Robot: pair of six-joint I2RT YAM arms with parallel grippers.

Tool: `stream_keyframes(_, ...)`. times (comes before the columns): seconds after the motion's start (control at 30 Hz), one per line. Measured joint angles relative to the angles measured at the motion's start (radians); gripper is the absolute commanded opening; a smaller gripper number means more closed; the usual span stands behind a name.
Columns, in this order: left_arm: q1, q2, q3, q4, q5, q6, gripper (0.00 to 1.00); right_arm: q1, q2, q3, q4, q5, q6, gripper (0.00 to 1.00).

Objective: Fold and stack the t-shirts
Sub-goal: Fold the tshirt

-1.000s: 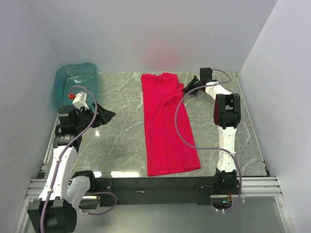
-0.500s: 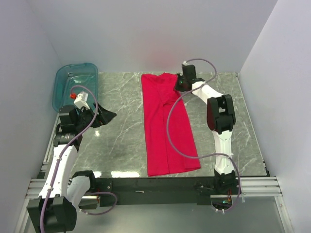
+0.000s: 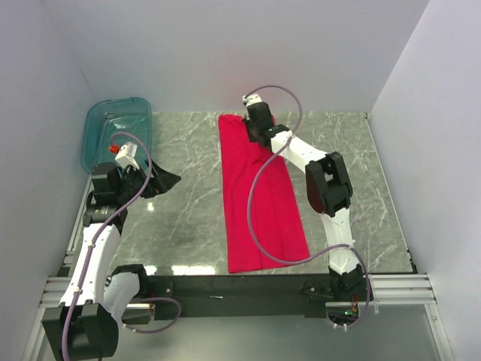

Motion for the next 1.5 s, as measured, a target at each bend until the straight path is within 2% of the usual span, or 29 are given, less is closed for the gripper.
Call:
stream_keyframes(0.13, 0.000, 0.000, 0.000, 0.001, 0.006, 0.000, 0.86, 0.047, 0.003, 0.000, -0.004, 0.034, -0.079, 0.13)
stream_keyframes(0.23, 0.000, 0.006, 0.000, 0.005, 0.011, 0.000, 0.86, 0.072, 0.003, 0.000, -0.008, 0.031, -0.134, 0.29)
stream_keyframes(0.27, 0.000, 0.009, 0.000, 0.005, 0.013, 0.000, 0.85, 0.077, 0.003, 0.000, -0.014, 0.028, -0.150, 0.41)
stream_keyframes(0.37, 0.000, 0.017, 0.000, 0.005, 0.015, 0.000, 0.85, 0.091, 0.013, 0.012, -0.060, 0.012, -0.198, 0.57)
stream_keyframes(0.47, 0.000, 0.018, 0.000, 0.005, 0.015, 0.000, 0.86, 0.092, 0.019, 0.016, -0.108, -0.055, -0.233, 0.61)
stream_keyframes(0.67, 0.000, 0.017, 0.000, 0.005, 0.016, 0.000, 0.85, 0.000, -0.034, -0.056, -0.154, -0.345, -0.294, 0.62)
stream_keyframes(0.83, 0.000, 0.017, 0.000, 0.005, 0.016, 0.000, 0.85, -0.134, -0.063, -0.060, -0.217, -0.493, -0.435, 0.59)
stream_keyframes(0.97, 0.000, 0.017, 0.000, 0.005, 0.019, 0.000, 0.85, -0.187, -0.097, -0.126, -0.255, -0.556, -0.634, 0.58)
stream_keyframes(1.17, 0.000, 0.019, 0.000, 0.005, 0.026, 0.000, 0.85, -0.177, -0.115, -0.209, -0.300, -0.619, -0.892, 0.58)
stream_keyframes(1.5, 0.000, 0.019, -0.001, 0.006, 0.031, -0.003, 0.85, -0.162, -0.105, -0.168, -0.267, -0.635, -0.985, 0.56)
